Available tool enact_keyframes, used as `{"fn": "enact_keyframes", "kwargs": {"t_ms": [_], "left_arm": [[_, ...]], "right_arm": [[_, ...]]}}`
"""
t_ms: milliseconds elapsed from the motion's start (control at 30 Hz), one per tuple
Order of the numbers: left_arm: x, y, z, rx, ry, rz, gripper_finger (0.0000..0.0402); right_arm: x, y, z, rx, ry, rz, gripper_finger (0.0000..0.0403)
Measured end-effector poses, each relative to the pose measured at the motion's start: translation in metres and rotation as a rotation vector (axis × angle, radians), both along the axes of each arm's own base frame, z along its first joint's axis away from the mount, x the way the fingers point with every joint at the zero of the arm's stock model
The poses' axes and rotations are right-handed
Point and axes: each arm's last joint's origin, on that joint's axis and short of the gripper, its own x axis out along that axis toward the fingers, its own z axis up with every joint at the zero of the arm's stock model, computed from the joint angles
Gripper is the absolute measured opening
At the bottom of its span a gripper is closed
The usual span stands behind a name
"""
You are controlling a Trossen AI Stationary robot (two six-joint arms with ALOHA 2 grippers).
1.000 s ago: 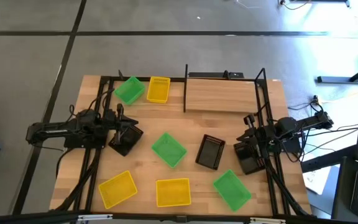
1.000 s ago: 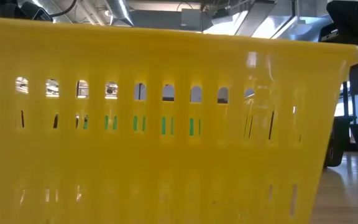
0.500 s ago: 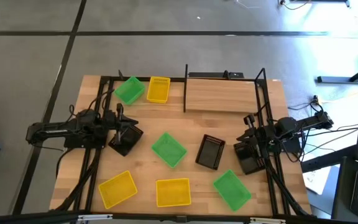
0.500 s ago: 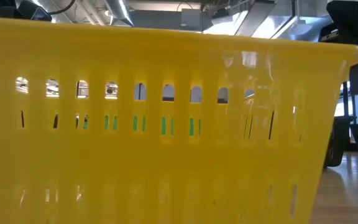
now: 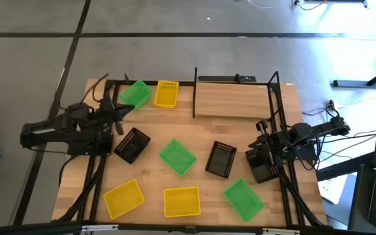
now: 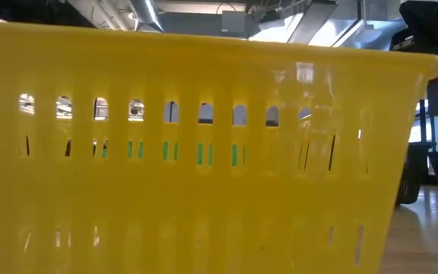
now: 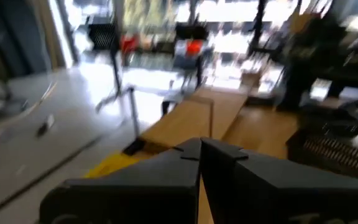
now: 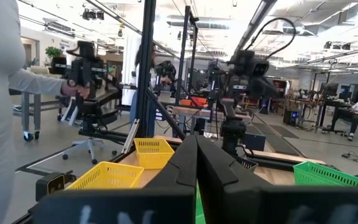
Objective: Stack baskets on shelf by color
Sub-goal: Put the top green bin onto the shelf
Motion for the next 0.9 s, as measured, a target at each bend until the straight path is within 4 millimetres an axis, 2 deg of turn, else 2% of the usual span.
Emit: {"fn": "enact_keyframes", "kwargs": {"t_ms": [133, 267, 467, 567, 700, 900], "left_arm": [[0.013, 0.004, 0.026, -0.101, 0.111, 0.087, 0.0000], [0.034, 0.007, 0.047, -0.234, 0.215, 0.163, 0.0000], [0.061, 0.018, 0.062, -0.554, 0.381, 0.389, 0.0000], [0.068, 0.027, 0.060, -0.740, 0.459, 0.529, 0.0000], [0.075, 0.039, 0.047, -0.899, 0.527, 0.622, 0.0000], [0.087, 0.051, 0.035, -0.936, 0.604, 0.649, 0.0000]], "right_arm": [[0.000, 0.000, 0.000, -0.003, 0.000, -0.001, 0.0001], [0.000, 0.000, 0.000, -0.003, 0.000, -0.001, 0.0000], [0.000, 0.000, 0.000, -0.003, 0.000, -0.001, 0.0001], [0.000, 0.000, 0.000, -0.003, 0.000, -0.001, 0.0000], [0.000, 0.000, 0.000, -0.003, 0.000, -0.001, 0.0001], [0.000, 0.000, 0.000, -0.003, 0.000, -0.001, 0.0001]]}}
